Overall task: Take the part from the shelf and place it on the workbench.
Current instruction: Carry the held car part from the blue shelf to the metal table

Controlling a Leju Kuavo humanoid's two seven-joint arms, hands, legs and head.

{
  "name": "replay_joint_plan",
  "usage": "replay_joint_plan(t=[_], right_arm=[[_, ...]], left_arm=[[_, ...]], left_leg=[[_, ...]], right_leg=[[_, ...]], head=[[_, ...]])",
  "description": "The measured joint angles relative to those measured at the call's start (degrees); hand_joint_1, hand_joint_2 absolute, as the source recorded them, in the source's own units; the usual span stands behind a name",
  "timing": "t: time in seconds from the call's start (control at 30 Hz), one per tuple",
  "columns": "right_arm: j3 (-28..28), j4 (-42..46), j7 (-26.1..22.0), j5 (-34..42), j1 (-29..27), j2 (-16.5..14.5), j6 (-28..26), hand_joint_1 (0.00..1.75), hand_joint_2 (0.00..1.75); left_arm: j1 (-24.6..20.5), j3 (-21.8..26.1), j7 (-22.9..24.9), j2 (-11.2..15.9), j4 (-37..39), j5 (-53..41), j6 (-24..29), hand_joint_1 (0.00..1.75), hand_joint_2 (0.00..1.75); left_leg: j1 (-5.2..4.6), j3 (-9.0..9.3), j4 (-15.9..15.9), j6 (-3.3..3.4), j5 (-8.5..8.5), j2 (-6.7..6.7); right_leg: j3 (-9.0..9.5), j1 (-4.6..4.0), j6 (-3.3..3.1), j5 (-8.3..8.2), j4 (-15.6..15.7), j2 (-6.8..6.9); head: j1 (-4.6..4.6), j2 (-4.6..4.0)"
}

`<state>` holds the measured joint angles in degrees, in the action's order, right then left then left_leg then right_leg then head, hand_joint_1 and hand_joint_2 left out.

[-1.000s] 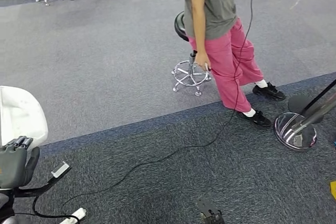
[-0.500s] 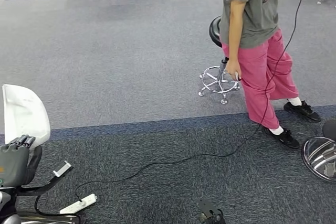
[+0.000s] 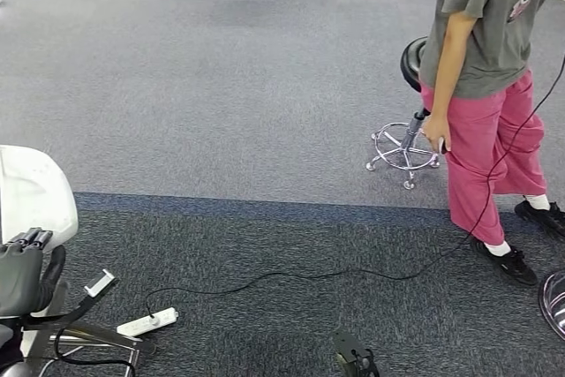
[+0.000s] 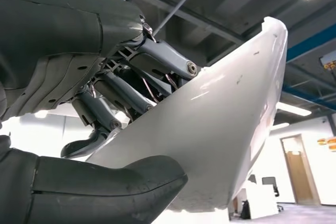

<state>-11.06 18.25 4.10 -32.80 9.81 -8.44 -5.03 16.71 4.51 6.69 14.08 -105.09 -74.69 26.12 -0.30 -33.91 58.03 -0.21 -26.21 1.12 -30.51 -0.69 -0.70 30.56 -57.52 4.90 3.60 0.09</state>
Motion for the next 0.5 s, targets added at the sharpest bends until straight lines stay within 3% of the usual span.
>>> replay_joint_plan(t=[0.17,0.5], right_arm=[[0.0,0.0,0.16,0.38,0.11,0.0,-0.01,0.0,0.0],[0.0,0.0,0.3,0.48,0.01,0.0,-0.02,0.0,0.0]], left_arm=[[-0.17,0.02,-0.06,0.0,0.0,0.3,-0.09,1.75,1.75],[-0.27,0.12,-1.36,0.0,0.0,3.11,-0.09,1.75,1.75]], left_leg=[[-0.13,0.0,0.02,0.37,-0.17,0.13],[-0.2,0.03,0.05,0.83,-0.19,0.18]], right_leg=[[0.6,0.16,0.57,-0.38,0.52,-0.35],[0.6,0.24,0.94,-0.51,0.67,-0.39]], head=[[0.0,0.0],[0.03,0.0]])
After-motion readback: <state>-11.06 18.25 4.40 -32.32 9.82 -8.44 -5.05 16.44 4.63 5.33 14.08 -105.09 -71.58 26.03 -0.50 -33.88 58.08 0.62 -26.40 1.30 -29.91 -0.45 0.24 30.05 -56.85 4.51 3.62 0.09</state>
